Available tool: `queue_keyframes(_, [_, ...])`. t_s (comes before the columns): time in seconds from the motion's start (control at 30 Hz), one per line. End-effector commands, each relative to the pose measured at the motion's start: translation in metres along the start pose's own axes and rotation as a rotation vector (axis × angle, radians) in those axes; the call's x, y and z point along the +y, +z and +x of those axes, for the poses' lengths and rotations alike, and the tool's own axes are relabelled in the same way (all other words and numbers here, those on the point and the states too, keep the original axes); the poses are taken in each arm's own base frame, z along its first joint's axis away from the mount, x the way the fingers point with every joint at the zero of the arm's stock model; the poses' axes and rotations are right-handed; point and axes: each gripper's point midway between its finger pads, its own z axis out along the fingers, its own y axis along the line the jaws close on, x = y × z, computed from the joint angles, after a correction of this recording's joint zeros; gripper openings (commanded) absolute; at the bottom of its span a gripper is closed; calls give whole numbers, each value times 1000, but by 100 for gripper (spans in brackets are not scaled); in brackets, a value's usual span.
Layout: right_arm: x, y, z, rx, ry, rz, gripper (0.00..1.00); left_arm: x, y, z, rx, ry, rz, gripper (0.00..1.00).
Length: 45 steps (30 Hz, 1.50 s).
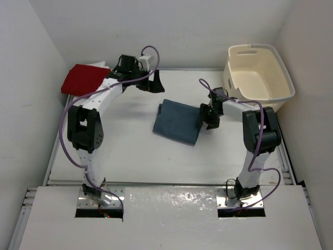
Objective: Fold and stack the t-shirts
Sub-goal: Put the neatly folded tshirt into the corner of the board with the left arm
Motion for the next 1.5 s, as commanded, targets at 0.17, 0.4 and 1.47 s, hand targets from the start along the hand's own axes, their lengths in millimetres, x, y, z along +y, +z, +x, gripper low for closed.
queue_keyframes(0.17, [-1, 1, -9, -28, -17, 22, 62, 21, 52, 98, 330, 33, -134, 100])
queue_keyframes(0.4, [1, -4, -10, -40, -24, 18, 62, 33, 71, 162, 456, -58, -121, 100])
queue_keyframes(1.47, [13, -88, -41, -219, -108, 39, 65, 139, -9, 36, 319, 298, -347, 0])
